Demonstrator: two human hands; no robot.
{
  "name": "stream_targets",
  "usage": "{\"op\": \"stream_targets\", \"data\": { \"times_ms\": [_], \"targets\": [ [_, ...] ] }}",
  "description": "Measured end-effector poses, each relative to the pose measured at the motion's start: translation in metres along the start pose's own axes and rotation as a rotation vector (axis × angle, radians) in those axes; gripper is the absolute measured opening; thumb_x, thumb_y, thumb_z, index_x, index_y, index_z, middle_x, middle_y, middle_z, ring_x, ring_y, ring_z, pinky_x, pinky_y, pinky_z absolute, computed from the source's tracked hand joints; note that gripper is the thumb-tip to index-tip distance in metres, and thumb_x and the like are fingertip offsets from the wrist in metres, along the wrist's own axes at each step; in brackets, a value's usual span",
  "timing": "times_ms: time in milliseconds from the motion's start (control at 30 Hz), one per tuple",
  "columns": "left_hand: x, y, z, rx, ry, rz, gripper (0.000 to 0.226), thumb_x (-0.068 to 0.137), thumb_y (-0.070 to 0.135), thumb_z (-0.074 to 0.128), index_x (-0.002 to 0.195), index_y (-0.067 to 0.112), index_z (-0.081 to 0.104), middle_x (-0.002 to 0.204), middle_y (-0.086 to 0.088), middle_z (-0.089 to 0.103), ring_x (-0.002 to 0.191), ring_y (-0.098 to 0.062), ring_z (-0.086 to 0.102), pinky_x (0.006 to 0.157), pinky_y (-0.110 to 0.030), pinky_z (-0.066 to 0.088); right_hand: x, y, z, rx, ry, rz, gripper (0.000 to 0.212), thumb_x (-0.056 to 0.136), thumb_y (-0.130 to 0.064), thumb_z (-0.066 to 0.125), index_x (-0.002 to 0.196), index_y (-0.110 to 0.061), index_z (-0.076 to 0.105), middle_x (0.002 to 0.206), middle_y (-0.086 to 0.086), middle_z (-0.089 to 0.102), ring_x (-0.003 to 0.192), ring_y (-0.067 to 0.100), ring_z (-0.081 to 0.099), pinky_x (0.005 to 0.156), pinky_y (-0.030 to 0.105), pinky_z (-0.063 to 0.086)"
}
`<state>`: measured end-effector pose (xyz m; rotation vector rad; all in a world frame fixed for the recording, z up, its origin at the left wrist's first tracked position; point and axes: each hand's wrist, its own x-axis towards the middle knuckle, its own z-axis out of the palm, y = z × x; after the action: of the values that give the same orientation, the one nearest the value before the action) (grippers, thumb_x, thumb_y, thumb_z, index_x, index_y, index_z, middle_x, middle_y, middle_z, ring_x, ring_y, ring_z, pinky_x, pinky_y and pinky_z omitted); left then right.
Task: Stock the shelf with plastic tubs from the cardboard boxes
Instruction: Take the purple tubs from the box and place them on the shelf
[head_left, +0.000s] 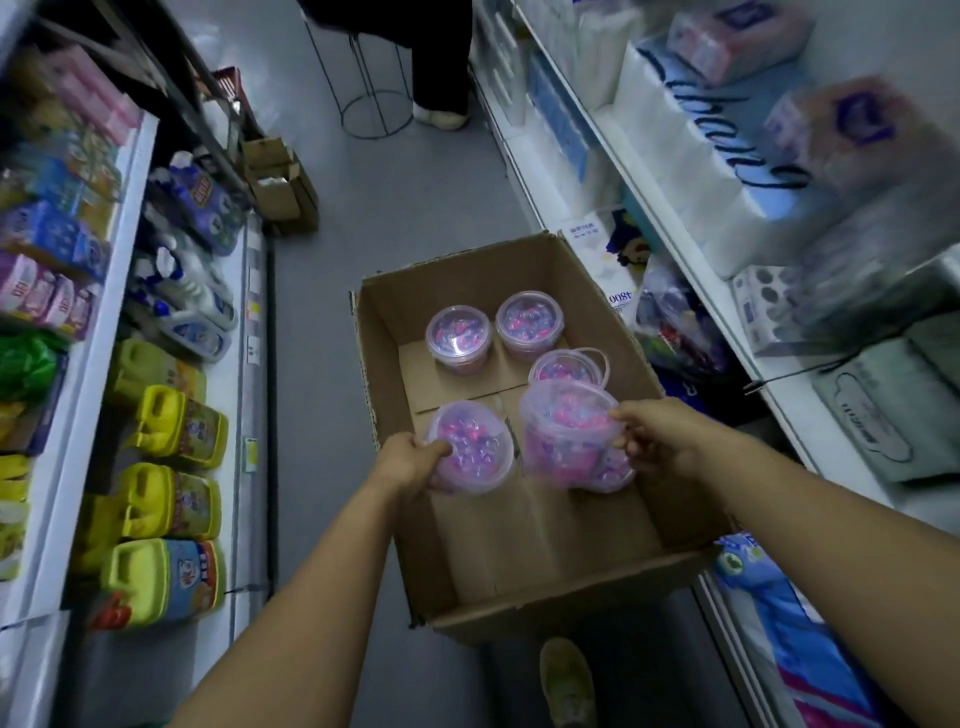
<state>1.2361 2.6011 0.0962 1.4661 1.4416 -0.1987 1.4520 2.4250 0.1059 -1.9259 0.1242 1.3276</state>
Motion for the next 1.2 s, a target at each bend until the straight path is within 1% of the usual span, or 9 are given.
{"op": "stream_targets", "data": {
  "times_ms": [200, 367, 433, 533, 700, 833, 967, 1100, 1200],
  "targets": [
    [-0.05, 0.003, -0.008, -0.219, -0.042, 0.013, 0.025, 0.089, 0.032, 0.061, 0.1, 0.009, 0.061, 0.081, -0.008, 0.062, 0.059, -0.016, 0.053, 0.052, -0.026, 0.039, -0.057, 0.006, -0.013, 0.188, 0.034, -0.03, 0.019, 0.088, -0.021, 0.058, 0.071, -0.013, 0.054, 0.04, -0.001, 0.057, 0.037, 0.008, 0.041, 0.059, 0.028, 0.041],
    [-0.122, -0.014, -0.014, -0.398, -0.11, 0.028, 0.027, 0.087, 0.033, 0.062, 0.11, 0.019, 0.06, 0.096, -0.007, 0.058, 0.073, -0.017, 0.05, 0.049, -0.026, 0.04, -0.144, 0.038, -0.022, 0.313, 0.056, -0.114, 0.019, 0.086, -0.023, 0.059, 0.069, -0.014, 0.055, 0.041, -0.002, 0.055, 0.034, 0.005, 0.04, 0.042, 0.018, 0.042],
    [-0.16, -0.026, -0.016, -0.378, -0.117, 0.076, 0.031, 0.086, 0.034, 0.062, 0.113, 0.018, 0.06, 0.104, -0.01, 0.054, 0.083, -0.023, 0.049, 0.053, -0.03, 0.045, -0.191, 0.059, -0.025, 0.357, 0.067, -0.155, 0.019, 0.085, -0.024, 0.059, 0.068, -0.016, 0.054, 0.043, -0.002, 0.054, 0.04, 0.007, 0.038, 0.049, 0.022, 0.046],
    [-0.229, -0.047, -0.014, -0.454, -0.192, 0.133, 0.02, 0.089, 0.025, 0.064, 0.106, 0.017, 0.057, 0.109, -0.012, 0.06, 0.098, -0.029, 0.061, 0.076, -0.044, 0.057, -0.264, 0.098, -0.026, 0.433, 0.079, -0.231, 0.017, 0.084, -0.023, 0.058, 0.069, -0.016, 0.053, 0.045, -0.004, 0.052, 0.039, 0.007, 0.038, 0.065, 0.033, 0.053],
    [-0.331, -0.081, -0.009, -0.472, -0.349, 0.213, 0.022, 0.085, 0.02, 0.07, 0.104, 0.014, 0.061, 0.103, -0.011, 0.066, 0.093, -0.026, 0.068, 0.078, -0.042, 0.059, -0.379, 0.169, -0.025, 0.516, 0.178, -0.293, 0.02, 0.082, -0.029, 0.057, 0.066, -0.018, 0.051, 0.046, -0.004, 0.05, 0.041, 0.008, 0.038, 0.077, 0.037, 0.049],
    [-0.394, -0.098, 0.003, -0.42, -0.455, 0.263, 0.026, 0.083, 0.021, 0.07, 0.107, 0.014, 0.062, 0.104, -0.011, 0.065, 0.091, -0.025, 0.066, 0.062, -0.034, 0.059, -0.458, 0.215, -0.028, 0.511, 0.376, -0.341, 0.021, 0.081, -0.035, 0.063, 0.068, -0.021, 0.054, 0.061, -0.002, 0.053, 0.062, 0.013, 0.049, 0.078, 0.033, 0.042],
    [-0.45, -0.105, 0.024, -0.333, -0.528, 0.339, 0.022, 0.083, 0.022, 0.07, 0.101, 0.012, 0.061, 0.097, -0.008, 0.064, 0.083, -0.024, 0.064, 0.064, -0.034, 0.057, -0.52, 0.254, -0.045, 0.611, 0.297, -0.368, 0.018, 0.084, -0.034, 0.062, 0.088, -0.016, 0.061, 0.095, 0.01, 0.057, 0.092, 0.03, 0.058, 0.09, 0.057, 0.049],
    [-0.498, -0.107, 0.05, -0.252, -0.581, 0.391, 0.015, 0.083, 0.021, 0.071, 0.088, 0.011, 0.062, 0.085, -0.006, 0.062, 0.07, -0.021, 0.062, 0.061, -0.034, 0.057, -0.57, 0.293, -0.07, 0.698, 0.279, -0.373, 0.032, 0.084, -0.037, 0.063, 0.104, -0.013, 0.059, 0.108, 0.016, 0.059, 0.088, 0.033, 0.064, 0.075, 0.05, 0.057],
    [-0.534, -0.112, 0.072, -0.203, -0.642, 0.431, 0.016, 0.082, 0.022, 0.071, 0.082, 0.012, 0.06, 0.076, -0.006, 0.062, 0.058, -0.018, 0.061, 0.052, -0.029, 0.055, -0.608, 0.326, -0.087, 0.74, 0.277, -0.366, 0.041, 0.083, -0.042, 0.064, 0.103, -0.008, 0.058, 0.103, 0.018, 0.061, 0.094, 0.035, 0.063, 0.083, 0.049, 0.054]
  ]
}}
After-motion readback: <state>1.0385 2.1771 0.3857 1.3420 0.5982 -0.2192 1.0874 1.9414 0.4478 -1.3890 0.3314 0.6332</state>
